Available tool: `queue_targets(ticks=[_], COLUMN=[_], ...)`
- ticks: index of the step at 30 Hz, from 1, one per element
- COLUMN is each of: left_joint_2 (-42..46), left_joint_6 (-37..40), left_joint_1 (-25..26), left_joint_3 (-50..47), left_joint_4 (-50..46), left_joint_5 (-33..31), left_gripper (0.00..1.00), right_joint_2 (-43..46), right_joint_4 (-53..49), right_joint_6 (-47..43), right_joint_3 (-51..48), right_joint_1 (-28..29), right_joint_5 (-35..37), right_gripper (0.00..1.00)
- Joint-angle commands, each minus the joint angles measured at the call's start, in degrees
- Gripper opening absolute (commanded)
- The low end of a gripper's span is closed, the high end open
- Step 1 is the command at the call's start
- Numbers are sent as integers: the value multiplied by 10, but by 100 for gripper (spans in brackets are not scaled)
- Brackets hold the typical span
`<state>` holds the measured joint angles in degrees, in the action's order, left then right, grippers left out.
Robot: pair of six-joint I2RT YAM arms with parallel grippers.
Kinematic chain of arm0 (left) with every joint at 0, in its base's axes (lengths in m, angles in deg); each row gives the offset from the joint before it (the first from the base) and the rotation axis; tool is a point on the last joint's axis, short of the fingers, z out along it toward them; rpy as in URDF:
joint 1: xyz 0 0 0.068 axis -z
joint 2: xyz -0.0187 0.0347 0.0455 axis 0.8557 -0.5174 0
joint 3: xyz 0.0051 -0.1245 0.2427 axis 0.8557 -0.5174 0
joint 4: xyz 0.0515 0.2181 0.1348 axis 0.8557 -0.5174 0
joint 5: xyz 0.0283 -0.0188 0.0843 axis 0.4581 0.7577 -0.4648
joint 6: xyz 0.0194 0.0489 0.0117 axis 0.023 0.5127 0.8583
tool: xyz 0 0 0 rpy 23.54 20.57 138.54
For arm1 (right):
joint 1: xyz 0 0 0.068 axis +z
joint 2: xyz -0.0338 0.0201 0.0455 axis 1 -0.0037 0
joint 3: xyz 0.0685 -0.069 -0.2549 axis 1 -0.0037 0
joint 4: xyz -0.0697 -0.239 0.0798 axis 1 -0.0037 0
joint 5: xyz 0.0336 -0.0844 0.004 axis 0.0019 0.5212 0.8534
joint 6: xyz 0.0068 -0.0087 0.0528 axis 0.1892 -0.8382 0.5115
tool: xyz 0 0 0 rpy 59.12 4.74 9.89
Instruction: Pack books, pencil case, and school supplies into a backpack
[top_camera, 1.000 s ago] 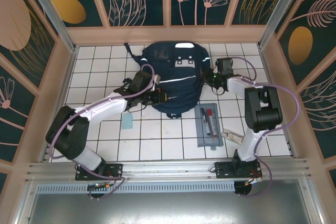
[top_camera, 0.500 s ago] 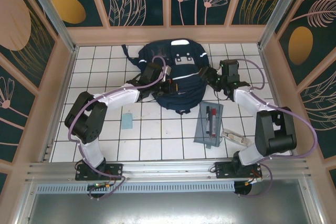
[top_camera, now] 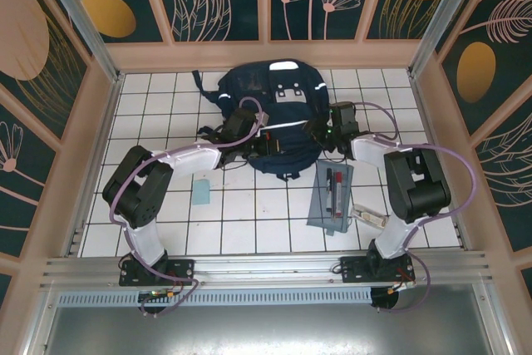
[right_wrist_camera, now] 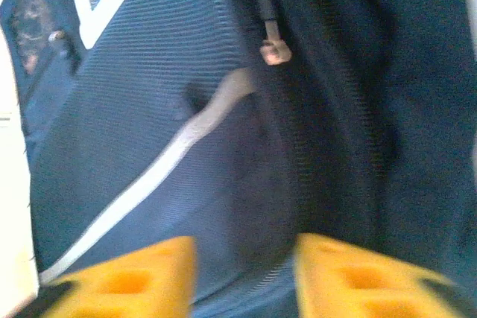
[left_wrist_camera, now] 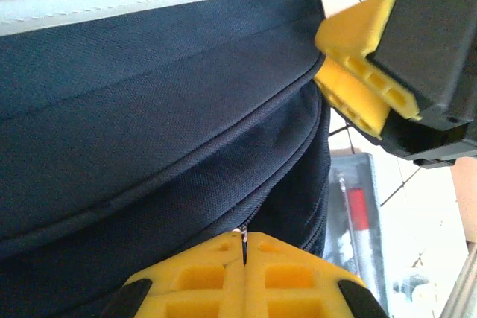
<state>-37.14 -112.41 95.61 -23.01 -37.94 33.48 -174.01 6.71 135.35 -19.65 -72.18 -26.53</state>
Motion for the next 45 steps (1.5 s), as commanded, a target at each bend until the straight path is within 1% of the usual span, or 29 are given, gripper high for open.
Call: queue_targets(ticks=[1, 2, 8, 10, 12, 15, 20, 23, 26, 27, 30, 31, 33, 35, 36, 39, 42, 45], left_joint_2=[28, 31, 54, 68, 84, 106, 134, 139, 122, 116, 108, 108, 116, 127, 132, 141, 138, 124], left_joint_6=[20, 25, 45, 48, 47, 49, 68, 87, 101, 100, 91, 84, 61, 32, 20, 3, -18, -33], left_joint_1=[2, 2, -1, -7, -17, -44, -86, -94, -97, -99, -102, -101, -101, -95, -87, -55, -31, -24], left_joint_3=[-12, -17, -48, -59, -63, -88, -91, -93, -79, -76, -54, -46, -45, -50, -50, -34, -14, 6], left_joint_4=[4, -4, -44, -49, -49, -49, -56, -26, -4, 8, 27, 27, 39, 62, 69, 76, 99, 121], left_joint_5=[-67, -96, -255, -295, -316, -325, -340, -337, -345, -335, -272, -250, -187, -128, -108, -79, -58, -45], left_gripper=[0, 0, 0, 0, 0, 0, 0, 0, 0, 0, 0, 0, 0, 0, 0, 0, 0, 0], right_joint_2=[-9, -3, 30, 34, 37, 42, 45, 46, 51, 52, 58, 62, 72, 86, 93, 113, 137, 170], right_joint_4=[7, 7, -1, -8, -9, -9, -16, -16, -20, -20, -26, -31, -34, -33, -32, -34, -40, -27], right_joint_6=[-6, -6, -17, -22, -22, -25, -36, -40, -42, -44, -43, -41, -35, -24, -17, 4, 25, 60], right_joint_3=[10, 4, -9, -6, -9, -14, -12, -8, 4, 8, 22, 25, 24, 17, 13, 3, -14, -45], right_joint_1=[10, 9, 0, -2, -6, -12, -17, -22, -24, -25, -22, -19, -10, 0, 4, 12, 16, 20], right_joint_5=[37, 49, 88, 96, 97, 101, 109, 107, 95, 91, 62, 60, 50, 39, 32, -4, -39, -55], right_gripper=[5, 0, 0, 0, 0, 0, 0, 0, 0, 0, 0, 2, 21, 37, 42, 53, 56, 68])
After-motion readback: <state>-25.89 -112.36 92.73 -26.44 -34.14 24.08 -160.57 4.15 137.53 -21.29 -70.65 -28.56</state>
